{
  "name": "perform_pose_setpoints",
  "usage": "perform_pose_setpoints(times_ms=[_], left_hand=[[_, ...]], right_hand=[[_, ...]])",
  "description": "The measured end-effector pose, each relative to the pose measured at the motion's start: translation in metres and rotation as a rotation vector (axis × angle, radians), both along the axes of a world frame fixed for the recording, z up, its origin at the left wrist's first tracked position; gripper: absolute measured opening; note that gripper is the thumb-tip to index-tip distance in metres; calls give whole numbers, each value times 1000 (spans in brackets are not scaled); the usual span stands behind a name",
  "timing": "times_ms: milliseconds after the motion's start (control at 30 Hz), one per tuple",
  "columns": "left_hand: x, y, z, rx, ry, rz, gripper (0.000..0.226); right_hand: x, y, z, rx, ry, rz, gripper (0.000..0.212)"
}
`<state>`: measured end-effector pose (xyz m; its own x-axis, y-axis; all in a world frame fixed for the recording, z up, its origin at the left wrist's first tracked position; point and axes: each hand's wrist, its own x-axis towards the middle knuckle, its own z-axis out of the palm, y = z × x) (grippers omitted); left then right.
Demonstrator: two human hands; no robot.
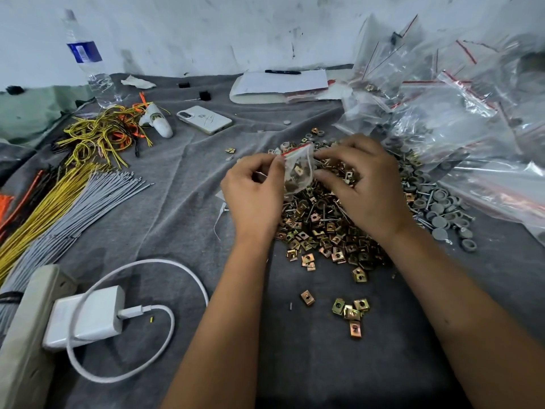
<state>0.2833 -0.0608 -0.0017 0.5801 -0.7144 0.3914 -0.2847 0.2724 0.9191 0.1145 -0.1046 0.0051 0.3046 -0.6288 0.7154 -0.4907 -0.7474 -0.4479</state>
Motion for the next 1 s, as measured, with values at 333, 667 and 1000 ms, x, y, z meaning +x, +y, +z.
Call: perform_pose_setpoints(times_ms=[333,667,1000], left_hand=[[3,2,5,8,140,58,18],[0,2,2,31,-39,13,11],[-7,5,2,42,-185,-66,12]], right_hand=[[-14,-5,-2,239,445,14,25],[-10,-1,2,205,51,4,11],[3,10,6,-9,-2,58,8]])
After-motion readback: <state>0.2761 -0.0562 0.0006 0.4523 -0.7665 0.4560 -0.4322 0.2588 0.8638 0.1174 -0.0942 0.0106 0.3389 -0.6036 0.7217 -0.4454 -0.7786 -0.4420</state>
